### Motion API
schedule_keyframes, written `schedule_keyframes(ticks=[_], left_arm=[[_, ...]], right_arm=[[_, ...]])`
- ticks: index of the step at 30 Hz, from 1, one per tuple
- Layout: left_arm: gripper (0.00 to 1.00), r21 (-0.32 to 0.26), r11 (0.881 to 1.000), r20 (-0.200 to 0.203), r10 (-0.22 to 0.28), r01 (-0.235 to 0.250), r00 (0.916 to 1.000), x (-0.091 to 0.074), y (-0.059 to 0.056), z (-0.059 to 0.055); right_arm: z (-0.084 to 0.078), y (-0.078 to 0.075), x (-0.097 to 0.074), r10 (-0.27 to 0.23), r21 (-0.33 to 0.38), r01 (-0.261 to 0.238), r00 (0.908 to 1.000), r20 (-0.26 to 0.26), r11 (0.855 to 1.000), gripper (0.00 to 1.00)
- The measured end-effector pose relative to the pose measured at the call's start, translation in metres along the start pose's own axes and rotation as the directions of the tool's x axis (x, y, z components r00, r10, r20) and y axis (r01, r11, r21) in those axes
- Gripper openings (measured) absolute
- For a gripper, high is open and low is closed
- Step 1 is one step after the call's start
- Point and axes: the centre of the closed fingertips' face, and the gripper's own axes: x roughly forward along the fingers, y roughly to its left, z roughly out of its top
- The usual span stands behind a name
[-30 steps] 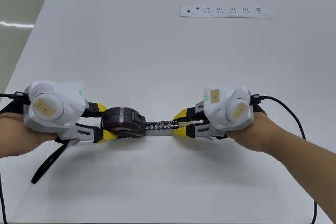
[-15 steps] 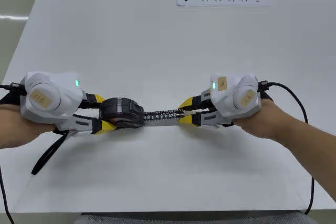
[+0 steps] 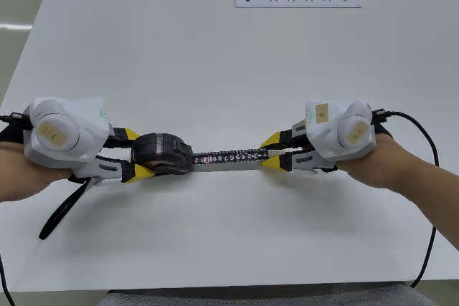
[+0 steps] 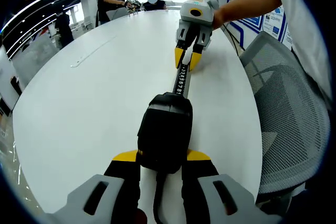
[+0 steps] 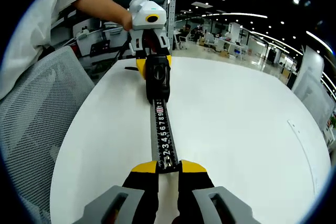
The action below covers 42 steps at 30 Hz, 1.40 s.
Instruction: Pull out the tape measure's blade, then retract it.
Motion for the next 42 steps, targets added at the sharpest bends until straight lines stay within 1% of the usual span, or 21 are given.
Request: schedule_keyframes(ticks=[6, 14, 20, 22, 24, 25, 42], left_arm=[[0.24, 0.006, 1.000, -0.006, -0.003, 0.003, 1.0000, 0.000, 0.000, 0.000], [0.24, 0.010, 1.000, -0.008, -0.003, 0.003, 1.0000, 0.000, 0.000, 0.000], [0.24, 0.009, 1.000, -0.008, -0.002, 0.002, 1.0000, 0.000, 0.000, 0.000], [0.25, 0.011, 1.000, -0.008, -0.002, 0.002, 1.0000, 0.000, 0.000, 0.000], [0.25, 0.016, 1.000, -0.008, -0.002, 0.002, 1.0000, 0.001, -0.001, 0.001], [0.25, 0.015, 1.000, -0.008, -0.002, 0.002, 1.0000, 0.001, -0.001, 0.001], [0.25, 0.019, 1.000, -0.013, -0.003, 0.003, 0.9999, 0.001, -0.001, 0.001]], right_arm=[[-0.009, -0.001, -0.008, -0.014, 0.008, 0.014, 0.9998, -0.012, 1.000, 0.09], [-0.016, 0.001, -0.019, -0.024, 0.016, 0.024, 0.9994, -0.026, 1.000, 0.09], [-0.026, -0.003, -0.027, -0.035, 0.013, 0.036, 0.9986, -0.040, 0.999, 0.09], [-0.029, -0.002, -0.029, -0.038, 0.012, 0.039, 0.9980, -0.049, 0.999, 0.09], [-0.035, 0.000, -0.031, -0.028, -0.002, 0.028, 0.9973, -0.067, 1.000, 0.09], [-0.035, -0.001, -0.033, -0.033, 0.014, 0.034, 0.9977, -0.060, 0.999, 0.09], [-0.052, 0.000, -0.057, -0.052, 0.022, 0.055, 0.9946, -0.090, 0.998, 0.09]])
